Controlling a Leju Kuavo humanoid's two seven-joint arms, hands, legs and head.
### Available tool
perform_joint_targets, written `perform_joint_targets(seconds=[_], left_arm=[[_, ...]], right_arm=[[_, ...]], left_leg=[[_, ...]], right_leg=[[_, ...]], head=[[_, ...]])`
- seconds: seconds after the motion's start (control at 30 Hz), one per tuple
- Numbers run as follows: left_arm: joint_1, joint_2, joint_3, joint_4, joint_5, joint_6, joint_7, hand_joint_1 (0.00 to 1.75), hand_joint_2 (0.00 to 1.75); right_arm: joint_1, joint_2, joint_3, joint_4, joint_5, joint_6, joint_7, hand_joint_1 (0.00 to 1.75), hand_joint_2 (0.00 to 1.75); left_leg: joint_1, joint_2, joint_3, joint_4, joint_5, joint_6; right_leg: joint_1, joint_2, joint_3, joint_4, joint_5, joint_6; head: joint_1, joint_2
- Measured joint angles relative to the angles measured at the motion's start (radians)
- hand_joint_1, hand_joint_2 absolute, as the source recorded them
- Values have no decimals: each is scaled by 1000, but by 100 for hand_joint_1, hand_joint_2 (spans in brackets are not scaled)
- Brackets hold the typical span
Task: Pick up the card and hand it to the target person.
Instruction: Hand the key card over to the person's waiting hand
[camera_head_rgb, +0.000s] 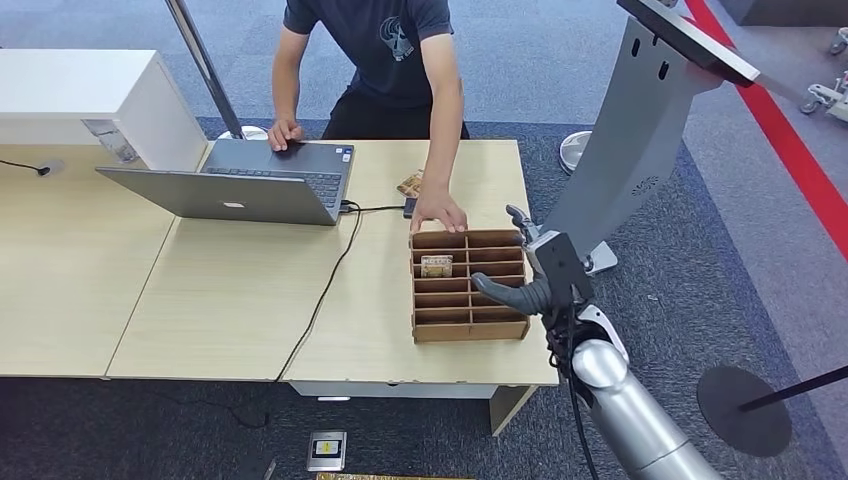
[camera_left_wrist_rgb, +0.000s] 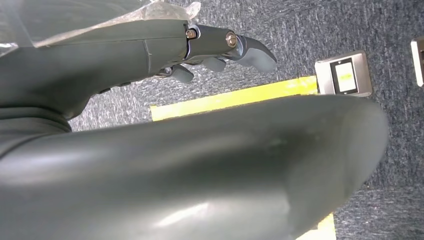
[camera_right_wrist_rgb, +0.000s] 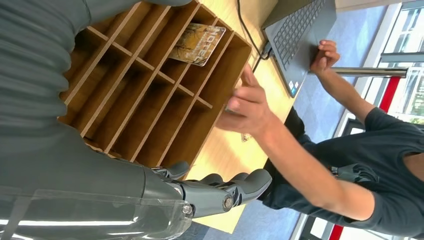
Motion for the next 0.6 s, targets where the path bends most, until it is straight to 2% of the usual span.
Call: perform_joint_targets(seconds=[0.2, 0.6], left_arm=[[9, 0, 0, 0, 16, 2, -9, 0, 0], [22, 8, 0, 0, 43, 11, -20, 0, 0]], right_arm=[[50, -30, 0, -45, -2, 33, -14, 0, 175], [240, -97, -20, -107, 12, 36, -68, 0, 175]], left_leg=[[0, 0, 0, 0, 0, 0], [-1, 0, 0, 0, 0, 0]], right_leg=[[0, 0, 0, 0, 0, 0], [0, 0, 0, 0, 0, 0]], head=[[0, 0], [0, 0]])
